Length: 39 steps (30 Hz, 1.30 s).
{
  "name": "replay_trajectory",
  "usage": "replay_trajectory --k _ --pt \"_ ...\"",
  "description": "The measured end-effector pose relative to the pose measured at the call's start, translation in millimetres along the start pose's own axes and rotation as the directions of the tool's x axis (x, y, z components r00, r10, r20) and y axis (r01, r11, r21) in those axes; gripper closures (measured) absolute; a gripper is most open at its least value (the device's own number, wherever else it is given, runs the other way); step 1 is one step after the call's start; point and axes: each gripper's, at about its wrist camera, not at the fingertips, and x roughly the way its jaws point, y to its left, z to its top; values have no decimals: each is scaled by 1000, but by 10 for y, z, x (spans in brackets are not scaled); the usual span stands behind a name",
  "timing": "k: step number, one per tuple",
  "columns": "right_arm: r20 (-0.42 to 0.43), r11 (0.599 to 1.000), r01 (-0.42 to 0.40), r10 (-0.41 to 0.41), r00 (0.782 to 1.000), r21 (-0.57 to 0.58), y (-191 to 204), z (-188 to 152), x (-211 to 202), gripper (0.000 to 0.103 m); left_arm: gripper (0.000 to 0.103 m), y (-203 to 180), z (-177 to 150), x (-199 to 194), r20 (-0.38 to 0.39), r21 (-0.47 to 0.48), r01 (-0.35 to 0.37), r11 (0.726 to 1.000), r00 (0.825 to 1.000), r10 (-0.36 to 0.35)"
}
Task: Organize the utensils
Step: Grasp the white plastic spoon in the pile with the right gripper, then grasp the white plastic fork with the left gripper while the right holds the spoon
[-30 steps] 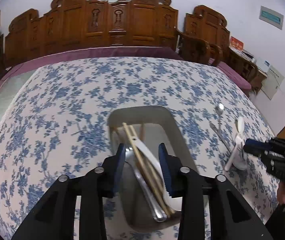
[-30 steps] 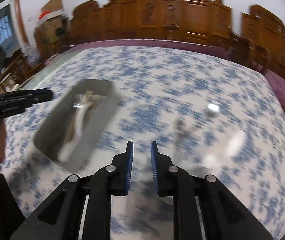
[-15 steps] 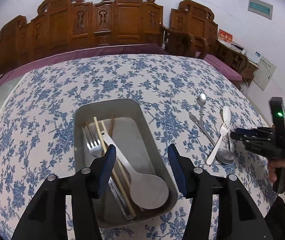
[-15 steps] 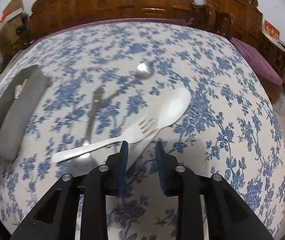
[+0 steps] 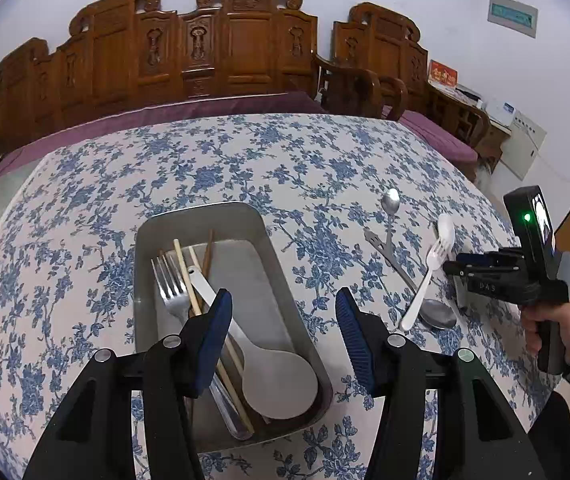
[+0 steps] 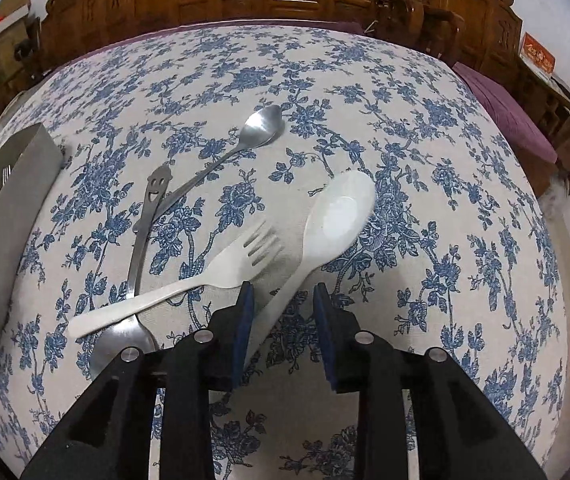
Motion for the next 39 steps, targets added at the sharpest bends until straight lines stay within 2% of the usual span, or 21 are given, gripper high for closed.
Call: replay_trajectory --k 4,7,19,22,27,31,34,36,39 --pt "-12 1000 14 -14 1000 19 -78 -19 -15 70 52 -71 -18 7 -6 18 3 1000 1000 -3" --pt "-24 1000 24 -23 999 17 -159 -56 -31 93 52 -165 -28 -8 -7 29 18 999 1000 -18" --pt "5 999 -31 31 1000 14 -502 -455 -200 94 52 -760 -117 155 -48 83 61 995 997 -57" --pt "14 999 -47 47 999 16 -536 -487 -215 93 52 -982 -125 268 -81 114 82 990 994 -73" --pt "26 998 -66 67 997 -24 -543 -523 -226 93 55 -1232 -56 582 -146 109 118 987 984 -102" --pt "39 996 -78 79 996 -37 -550 -539 -230 93 57 -1495 16 879 -198 168 108 980 977 -74" --pt "42 996 -65 68 997 -67 -516 -547 -239 93 61 -1612 67 1040 -225 196 96 976 973 -50" --pt "42 995 -75 78 996 -68 -529 -544 -239 93 69 -1679 107 1134 -241 210 93 973 970 -41" --pt "44 994 -94 97 994 -58 -562 -534 -232 93 71 -1756 142 1260 -274 219 94 971 961 -32"
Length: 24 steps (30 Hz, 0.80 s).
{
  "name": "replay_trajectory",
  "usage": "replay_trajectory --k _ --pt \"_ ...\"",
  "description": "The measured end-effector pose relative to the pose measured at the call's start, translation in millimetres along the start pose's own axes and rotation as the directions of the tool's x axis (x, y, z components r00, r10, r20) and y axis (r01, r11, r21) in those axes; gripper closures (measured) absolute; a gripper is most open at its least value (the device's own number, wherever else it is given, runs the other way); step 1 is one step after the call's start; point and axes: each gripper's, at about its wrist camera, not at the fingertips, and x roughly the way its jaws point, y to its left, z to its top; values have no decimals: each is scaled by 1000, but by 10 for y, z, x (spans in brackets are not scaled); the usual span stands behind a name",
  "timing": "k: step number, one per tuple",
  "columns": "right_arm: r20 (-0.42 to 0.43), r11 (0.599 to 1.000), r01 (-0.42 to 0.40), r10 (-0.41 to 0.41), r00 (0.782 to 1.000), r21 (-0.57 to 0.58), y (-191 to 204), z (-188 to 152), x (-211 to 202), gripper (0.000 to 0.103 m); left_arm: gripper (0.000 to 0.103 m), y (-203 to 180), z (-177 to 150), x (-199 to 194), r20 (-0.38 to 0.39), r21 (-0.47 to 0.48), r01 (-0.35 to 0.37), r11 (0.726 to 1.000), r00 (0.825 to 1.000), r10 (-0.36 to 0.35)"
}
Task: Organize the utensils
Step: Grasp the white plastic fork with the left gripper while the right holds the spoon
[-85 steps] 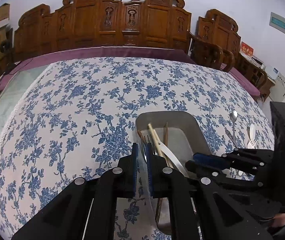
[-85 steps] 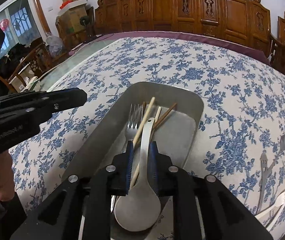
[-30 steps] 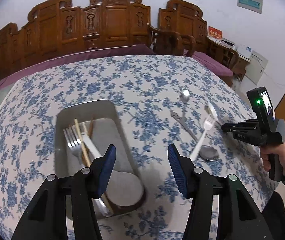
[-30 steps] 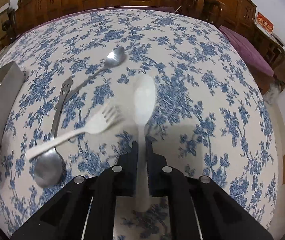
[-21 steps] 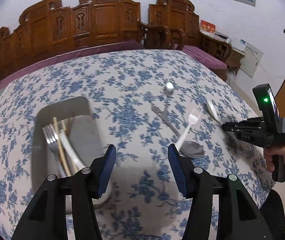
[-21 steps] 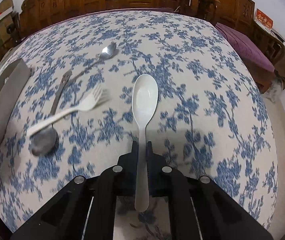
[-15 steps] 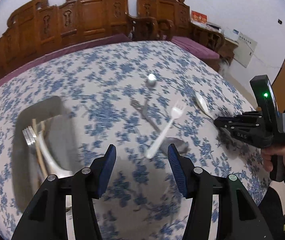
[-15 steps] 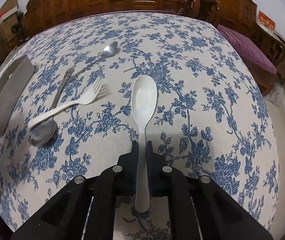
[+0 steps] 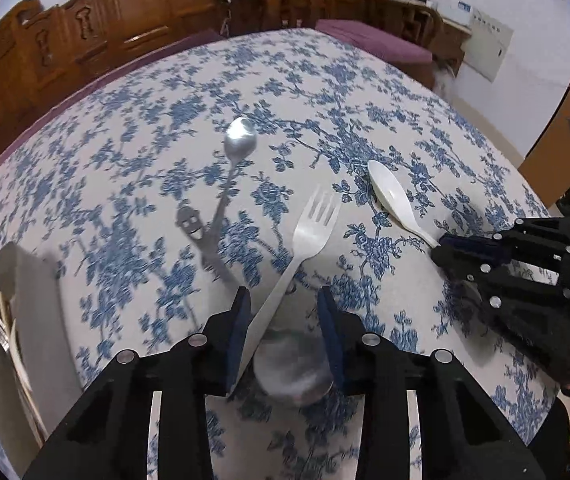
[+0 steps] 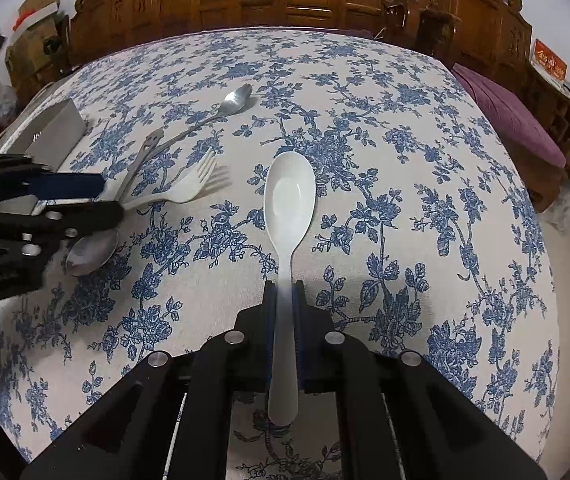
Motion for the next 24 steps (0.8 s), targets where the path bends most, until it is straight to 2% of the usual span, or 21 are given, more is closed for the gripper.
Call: replay_trajectory --k 10,14,20,24 --pt "1 1000 -15 15 1000 7 -24 -1 2 93 82 13 104 264 -77 -8 -6 1000 997 6" --pt "1 1000 -17 17 1000 11 -25 -3 4 93 82 3 134 283 -82 0 -12 1000 997 12" --pt "2 1000 -13 13 1000 6 -24 -4 2 93 97 -66 136 249 -68 48 5 999 998 -1" --pt "4 1000 -8 8 1000 4 -26 0 -4 93 97 -103 110 154 -50 60 12 998 999 -9"
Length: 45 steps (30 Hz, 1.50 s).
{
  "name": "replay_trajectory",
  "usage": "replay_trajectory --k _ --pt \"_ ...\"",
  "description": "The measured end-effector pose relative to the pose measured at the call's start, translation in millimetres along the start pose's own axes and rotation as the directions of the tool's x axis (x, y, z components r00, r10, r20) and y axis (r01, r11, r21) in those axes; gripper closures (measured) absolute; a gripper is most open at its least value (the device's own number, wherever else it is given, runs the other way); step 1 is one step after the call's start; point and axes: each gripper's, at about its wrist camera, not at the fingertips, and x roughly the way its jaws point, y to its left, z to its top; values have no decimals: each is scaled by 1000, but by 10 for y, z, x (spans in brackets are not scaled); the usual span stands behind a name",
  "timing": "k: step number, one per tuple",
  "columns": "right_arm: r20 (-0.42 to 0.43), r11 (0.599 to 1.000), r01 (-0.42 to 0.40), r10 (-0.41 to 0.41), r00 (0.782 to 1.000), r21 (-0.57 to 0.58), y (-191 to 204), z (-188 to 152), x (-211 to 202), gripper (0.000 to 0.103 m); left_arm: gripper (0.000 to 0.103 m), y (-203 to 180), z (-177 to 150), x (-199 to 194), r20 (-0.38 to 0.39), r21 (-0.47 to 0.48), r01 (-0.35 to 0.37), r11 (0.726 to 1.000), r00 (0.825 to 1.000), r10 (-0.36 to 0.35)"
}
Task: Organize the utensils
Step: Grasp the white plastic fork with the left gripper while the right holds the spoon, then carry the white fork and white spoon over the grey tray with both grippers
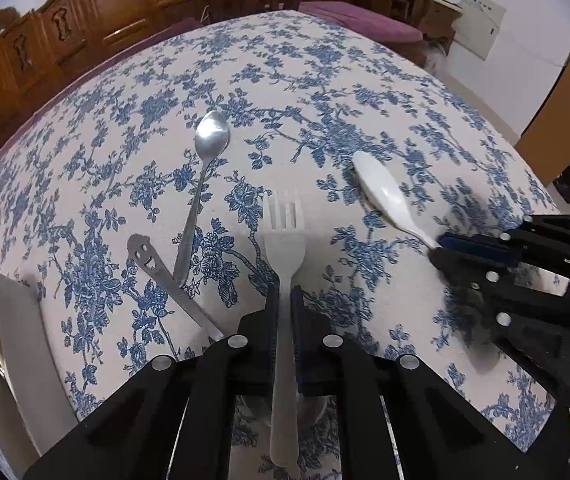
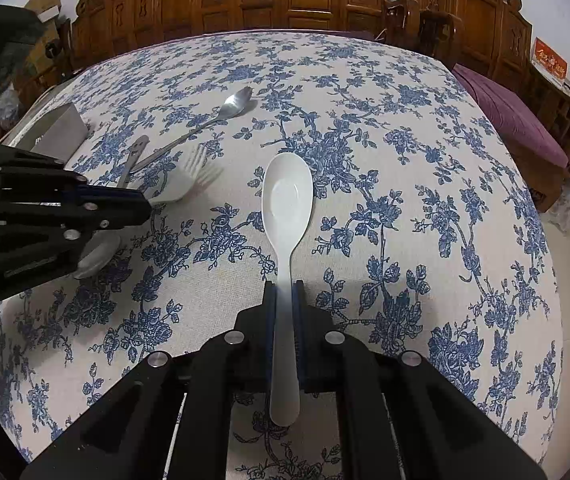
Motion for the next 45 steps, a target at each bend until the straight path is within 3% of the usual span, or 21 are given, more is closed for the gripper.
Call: replay_trajectory --k 9,13,21,33,45 --pt "2 1000 11 -11 1000 3 19 3 1 93 97 29 -3 -324 69 -9 1 1000 998 0" --pt "6 1000 -25 25 1000 13 27 1 -5 93 97 75 -26 -512 100 -11 -5 1000 995 6" --pt "69 998 -55 57 996 -21 233 142 -266 93 97 236 -102 -811 144 -24 -28 999 989 31" --pt "158 986 -111 130 979 -125 793 321 -739 93 97 769 -318 -1187 194 -93 -63 994 978 80" --pt "156 969 -161 192 969 -189 1446 547 -725 93 97 1514 -649 -1294 227 -224 -56 973 968 108"
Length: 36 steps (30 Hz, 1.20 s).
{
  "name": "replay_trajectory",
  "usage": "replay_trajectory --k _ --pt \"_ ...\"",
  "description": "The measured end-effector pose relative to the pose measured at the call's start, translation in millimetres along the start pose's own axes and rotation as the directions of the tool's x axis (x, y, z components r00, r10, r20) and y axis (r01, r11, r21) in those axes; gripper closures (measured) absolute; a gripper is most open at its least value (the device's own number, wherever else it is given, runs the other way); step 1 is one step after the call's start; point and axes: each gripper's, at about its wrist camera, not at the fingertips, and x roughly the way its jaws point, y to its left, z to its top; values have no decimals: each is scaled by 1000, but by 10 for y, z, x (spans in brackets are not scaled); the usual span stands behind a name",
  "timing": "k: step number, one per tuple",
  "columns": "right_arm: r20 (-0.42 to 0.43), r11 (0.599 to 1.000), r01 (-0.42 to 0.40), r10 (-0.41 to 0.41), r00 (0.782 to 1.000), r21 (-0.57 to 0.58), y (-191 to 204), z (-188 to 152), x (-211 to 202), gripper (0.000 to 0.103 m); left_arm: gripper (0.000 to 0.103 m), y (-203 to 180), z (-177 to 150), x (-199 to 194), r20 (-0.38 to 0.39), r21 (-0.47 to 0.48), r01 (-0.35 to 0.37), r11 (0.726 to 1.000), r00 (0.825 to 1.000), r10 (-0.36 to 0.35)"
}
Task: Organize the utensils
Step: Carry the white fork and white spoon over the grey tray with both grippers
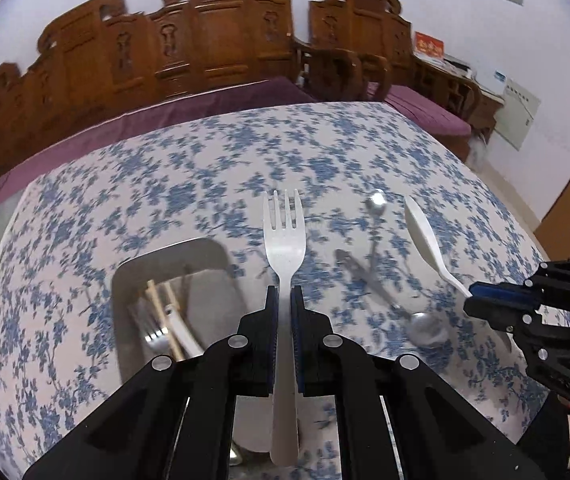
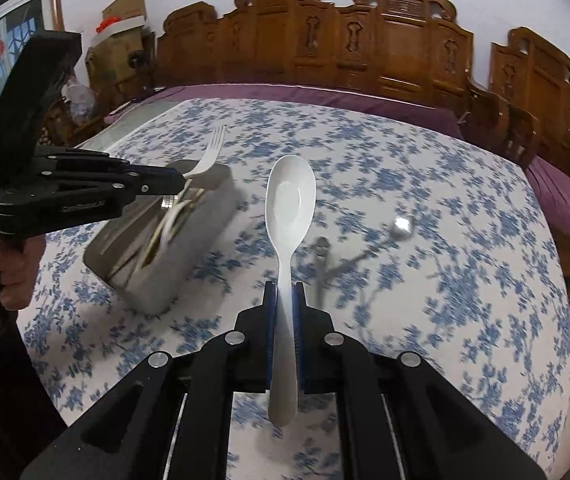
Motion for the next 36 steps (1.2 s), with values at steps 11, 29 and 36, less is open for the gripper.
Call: replay_trajectory --k 11,29,36 --pt "-11 998 -45 45 999 -41 454 251 275 93 97 521 -254 44 20 -101 -2 995 1000 5" --pt "-24 994 -67 66 998 -87 926 514 547 93 97 870 -410 163 -2 -169 -19 985 1000 19" --pt "-26 993 -72 70 997 -93 1016 567 596 93 97 964 -424 154 -8 -204 -7 979 1000 5"
